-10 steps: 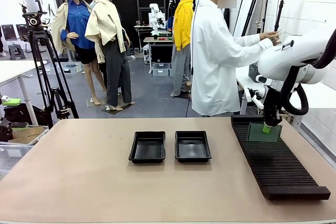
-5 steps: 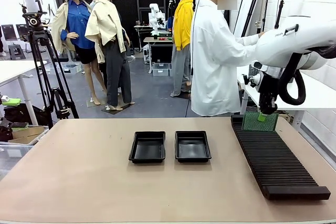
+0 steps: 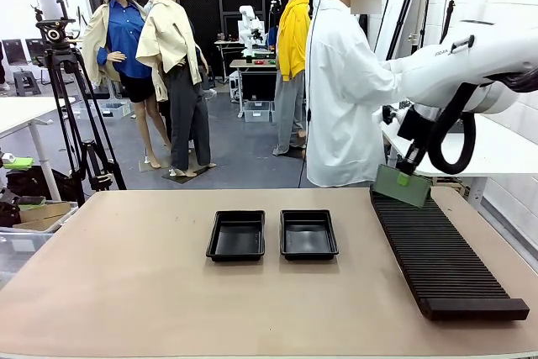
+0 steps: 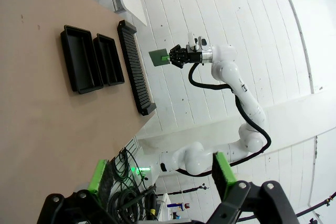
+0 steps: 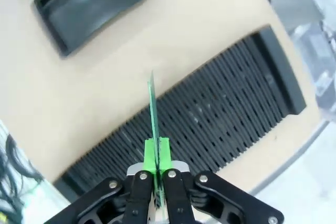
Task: Inspect and transfer BCBs to ESD trays.
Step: Pick up the Blank PCB from the PCB Rack and place it in the left ESD tray.
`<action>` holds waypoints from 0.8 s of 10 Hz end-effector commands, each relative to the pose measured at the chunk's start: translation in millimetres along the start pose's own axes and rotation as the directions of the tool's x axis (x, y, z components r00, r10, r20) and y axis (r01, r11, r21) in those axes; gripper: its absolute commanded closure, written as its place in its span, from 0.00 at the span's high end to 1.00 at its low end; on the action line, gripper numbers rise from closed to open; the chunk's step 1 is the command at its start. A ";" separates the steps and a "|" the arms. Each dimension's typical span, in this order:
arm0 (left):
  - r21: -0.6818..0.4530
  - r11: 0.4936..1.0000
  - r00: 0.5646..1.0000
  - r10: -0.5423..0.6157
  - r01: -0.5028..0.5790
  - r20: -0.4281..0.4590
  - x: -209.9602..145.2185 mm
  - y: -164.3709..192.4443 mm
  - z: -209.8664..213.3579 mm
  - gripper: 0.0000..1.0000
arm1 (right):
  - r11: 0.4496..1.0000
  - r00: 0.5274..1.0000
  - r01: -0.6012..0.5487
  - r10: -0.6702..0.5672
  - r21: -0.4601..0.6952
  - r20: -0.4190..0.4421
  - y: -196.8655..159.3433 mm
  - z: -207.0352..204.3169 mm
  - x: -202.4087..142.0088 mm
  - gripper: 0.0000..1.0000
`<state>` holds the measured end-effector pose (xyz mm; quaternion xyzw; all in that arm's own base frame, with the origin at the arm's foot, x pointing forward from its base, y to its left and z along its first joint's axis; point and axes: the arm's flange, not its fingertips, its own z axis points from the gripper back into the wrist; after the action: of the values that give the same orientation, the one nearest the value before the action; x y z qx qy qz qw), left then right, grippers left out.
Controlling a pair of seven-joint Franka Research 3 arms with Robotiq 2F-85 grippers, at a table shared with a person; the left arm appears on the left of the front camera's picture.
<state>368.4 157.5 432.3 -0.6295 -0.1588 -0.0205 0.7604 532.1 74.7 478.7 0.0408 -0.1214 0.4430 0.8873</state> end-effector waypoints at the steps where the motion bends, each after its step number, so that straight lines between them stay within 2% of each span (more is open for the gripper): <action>1: 0.002 1.000 1.000 -0.002 0.002 0.003 0.0 -1.9 0.5 1.00 | 0.978 0.979 0.190 -0.182 -0.081 0.095 24.1 -3.7 8.9 0.00; 4: 0.002 1.000 1.000 -0.002 0.002 0.003 0.0 -1.9 0.5 1.00 | 0.881 0.874 0.473 -0.469 -0.004 0.128 46.1 -8.1 31.0 0.00; 5: 0.002 1.000 1.000 -0.002 0.002 0.003 0.0 -1.9 0.5 1.00 | 0.824 0.816 0.567 -0.564 0.008 0.125 51.1 -10.3 39.8 0.00; 6: 0.002 1.000 1.000 -0.002 0.002 0.003 0.0 -1.9 0.5 1.00 | 0.757 0.747 0.649 -0.653 0.074 0.126 54.4 -12.8 48.7 0.00; 8: 0.002 1.000 1.000 -0.002 0.002 0.003 0.0 -1.9 0.5 1.00 | 0.649 0.633 0.746 -0.761 0.151 0.142 58.6 -18.9 62.0 0.00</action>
<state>368.4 157.5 432.2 -0.6295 -0.1588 -0.0204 0.7603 517.2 152.3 474.7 0.1418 -0.1387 0.0690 0.9777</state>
